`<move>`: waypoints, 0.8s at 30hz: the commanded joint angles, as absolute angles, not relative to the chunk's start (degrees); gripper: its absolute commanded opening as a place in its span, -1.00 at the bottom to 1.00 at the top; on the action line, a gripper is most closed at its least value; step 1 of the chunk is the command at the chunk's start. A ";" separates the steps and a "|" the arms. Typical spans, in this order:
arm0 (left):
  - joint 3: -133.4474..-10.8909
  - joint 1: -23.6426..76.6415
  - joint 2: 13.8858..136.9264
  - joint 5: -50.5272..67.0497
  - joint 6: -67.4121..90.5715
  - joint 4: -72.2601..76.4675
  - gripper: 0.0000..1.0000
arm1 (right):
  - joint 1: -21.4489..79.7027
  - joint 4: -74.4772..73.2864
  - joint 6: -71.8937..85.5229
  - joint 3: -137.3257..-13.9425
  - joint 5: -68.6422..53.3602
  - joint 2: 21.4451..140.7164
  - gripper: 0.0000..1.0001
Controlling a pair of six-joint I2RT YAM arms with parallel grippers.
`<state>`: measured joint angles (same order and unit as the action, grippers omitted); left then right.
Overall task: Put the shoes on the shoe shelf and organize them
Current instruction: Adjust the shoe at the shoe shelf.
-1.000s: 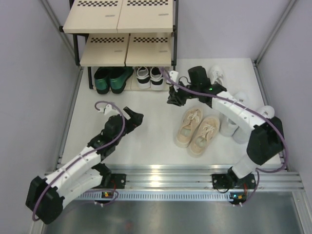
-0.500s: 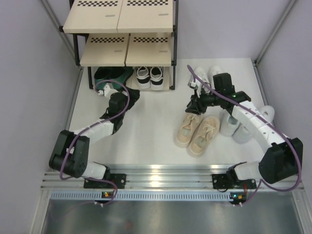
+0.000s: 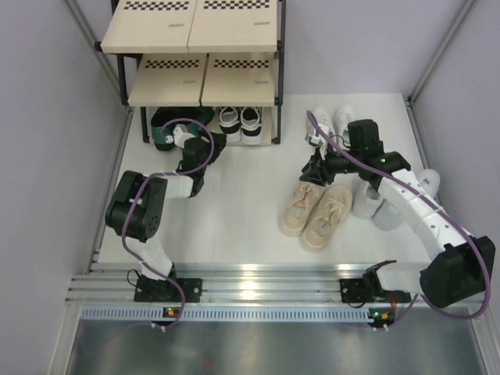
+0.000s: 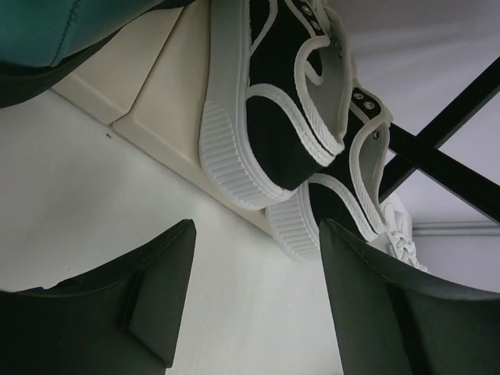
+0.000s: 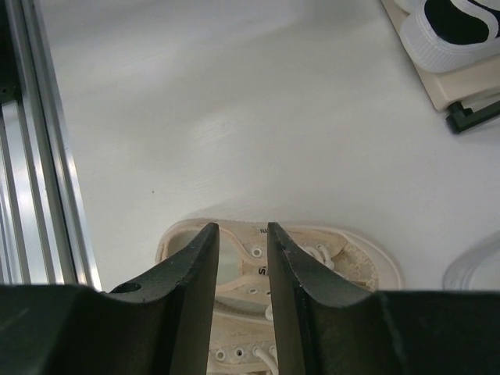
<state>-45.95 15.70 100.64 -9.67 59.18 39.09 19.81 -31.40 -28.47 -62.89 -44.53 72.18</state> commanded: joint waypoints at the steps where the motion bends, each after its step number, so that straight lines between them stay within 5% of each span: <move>1: -50.09 14.59 103.70 -7.91 60.47 49.12 0.39 | 19.34 -30.23 -29.79 -62.67 -47.28 70.22 -0.36; 12: -54.84 13.36 110.12 -6.15 62.58 52.56 0.33 | 19.34 -30.59 -29.44 -62.67 -48.43 69.26 -0.37; 24: -67.67 13.27 114.34 -6.24 58.98 30.44 0.20 | 19.34 -30.06 -29.09 -62.40 -47.99 67.67 -0.36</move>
<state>-63.42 13.56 113.49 -6.42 61.32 37.08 19.81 -31.51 -28.49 -62.54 -46.44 68.97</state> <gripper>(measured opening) 0.608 0.317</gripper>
